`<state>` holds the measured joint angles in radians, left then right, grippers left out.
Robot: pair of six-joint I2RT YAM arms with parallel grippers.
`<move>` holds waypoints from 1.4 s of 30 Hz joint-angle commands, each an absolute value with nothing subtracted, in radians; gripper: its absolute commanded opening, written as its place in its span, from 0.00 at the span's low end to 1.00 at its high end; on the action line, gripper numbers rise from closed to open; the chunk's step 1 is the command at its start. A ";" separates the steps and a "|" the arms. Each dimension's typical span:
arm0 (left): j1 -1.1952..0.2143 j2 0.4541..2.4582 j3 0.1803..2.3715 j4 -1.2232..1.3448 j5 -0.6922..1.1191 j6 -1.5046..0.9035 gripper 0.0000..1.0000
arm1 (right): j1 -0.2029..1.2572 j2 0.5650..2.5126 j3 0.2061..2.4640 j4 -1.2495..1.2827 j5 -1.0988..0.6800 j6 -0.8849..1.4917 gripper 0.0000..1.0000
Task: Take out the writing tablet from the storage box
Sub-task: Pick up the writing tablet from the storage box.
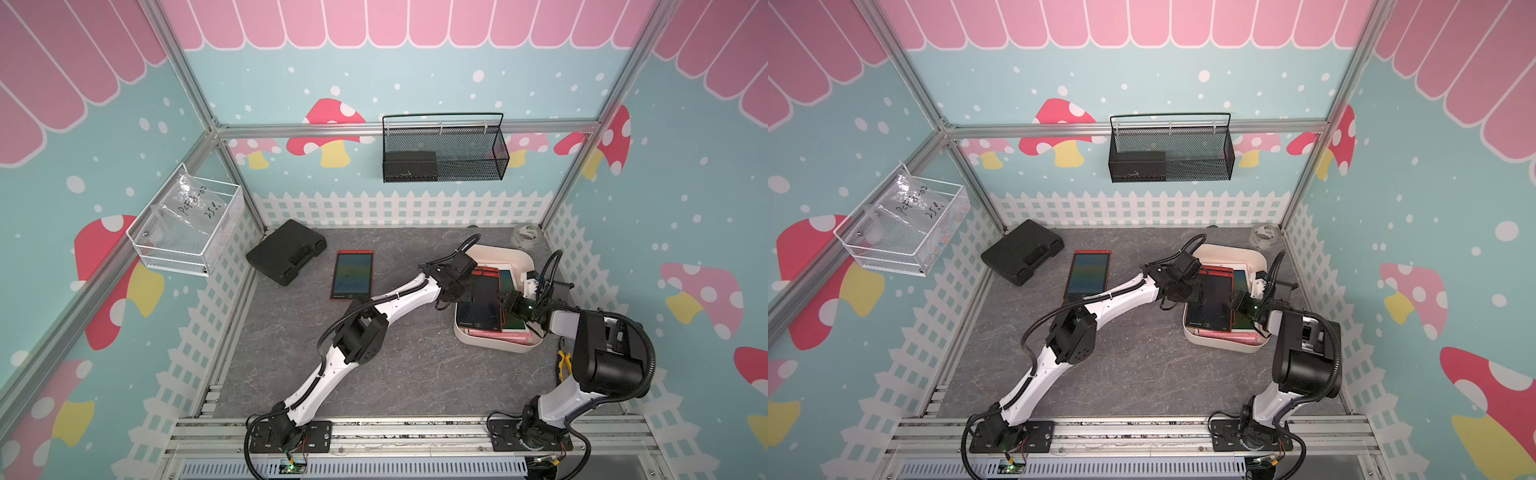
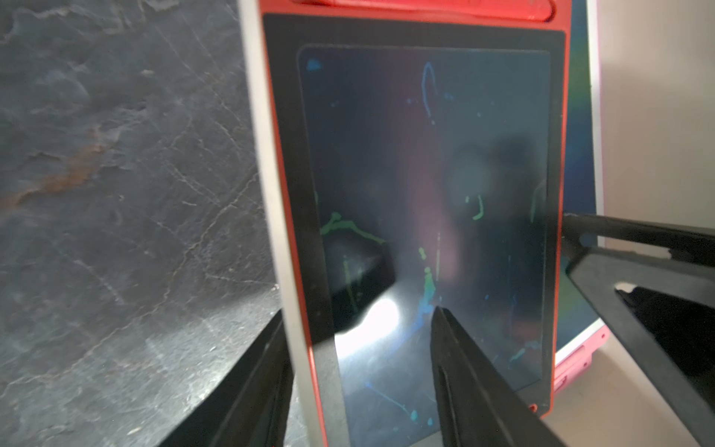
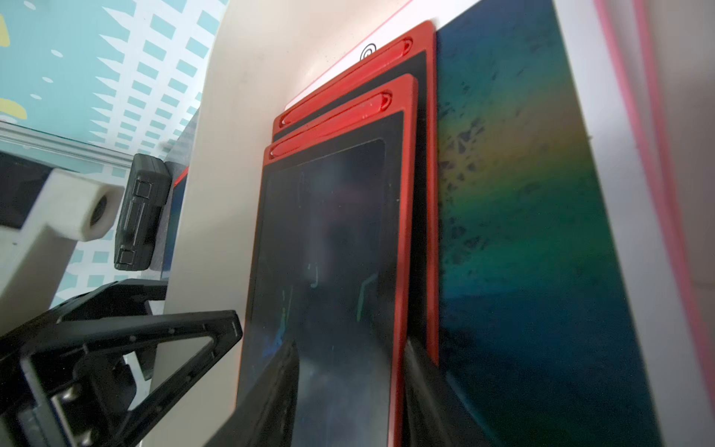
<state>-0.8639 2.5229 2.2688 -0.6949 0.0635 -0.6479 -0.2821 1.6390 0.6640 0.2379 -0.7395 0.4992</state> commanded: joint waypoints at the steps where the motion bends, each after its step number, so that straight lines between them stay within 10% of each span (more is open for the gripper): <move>1: -0.897 2.555 2.260 -0.614 0.165 -0.660 0.56 | -0.251 1.663 0.647 0.251 -0.932 0.519 0.45; 42: -0.896 2.563 2.248 -0.595 0.189 -0.667 0.55 | -0.249 1.690 0.581 0.443 -1.019 0.624 0.38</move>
